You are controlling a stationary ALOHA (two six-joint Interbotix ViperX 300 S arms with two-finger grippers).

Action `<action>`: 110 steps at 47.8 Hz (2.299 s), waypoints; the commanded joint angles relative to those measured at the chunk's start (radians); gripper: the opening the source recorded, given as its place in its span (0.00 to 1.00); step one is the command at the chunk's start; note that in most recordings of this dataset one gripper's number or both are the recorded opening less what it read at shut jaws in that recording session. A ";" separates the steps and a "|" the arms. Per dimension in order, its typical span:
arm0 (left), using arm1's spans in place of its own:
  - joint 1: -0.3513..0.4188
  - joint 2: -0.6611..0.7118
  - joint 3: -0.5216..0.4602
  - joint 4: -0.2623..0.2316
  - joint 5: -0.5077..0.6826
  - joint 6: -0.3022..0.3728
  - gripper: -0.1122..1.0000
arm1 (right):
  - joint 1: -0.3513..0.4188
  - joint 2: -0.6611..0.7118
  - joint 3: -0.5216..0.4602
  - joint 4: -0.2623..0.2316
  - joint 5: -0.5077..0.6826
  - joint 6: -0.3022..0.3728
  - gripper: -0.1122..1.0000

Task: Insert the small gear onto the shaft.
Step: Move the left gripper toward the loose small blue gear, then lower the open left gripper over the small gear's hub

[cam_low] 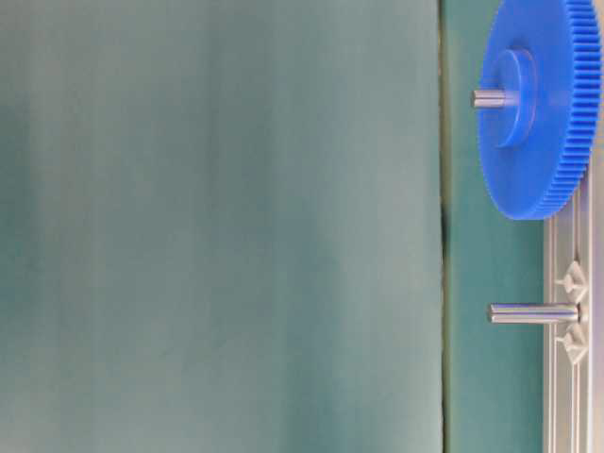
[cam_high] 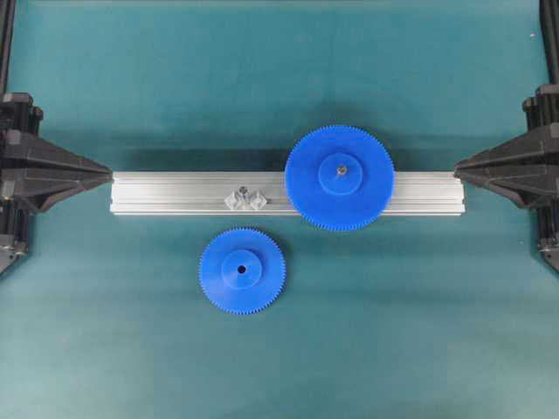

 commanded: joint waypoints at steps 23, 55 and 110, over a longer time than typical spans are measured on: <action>-0.038 0.114 -0.054 0.011 0.150 -0.026 0.11 | -0.009 0.014 -0.026 0.032 0.170 0.015 0.12; -0.080 0.420 -0.201 0.011 0.288 -0.029 0.11 | -0.040 0.014 -0.009 0.032 0.399 0.020 0.12; -0.109 0.723 -0.433 0.014 0.480 -0.201 0.11 | -0.043 0.014 0.017 0.032 0.486 0.060 0.12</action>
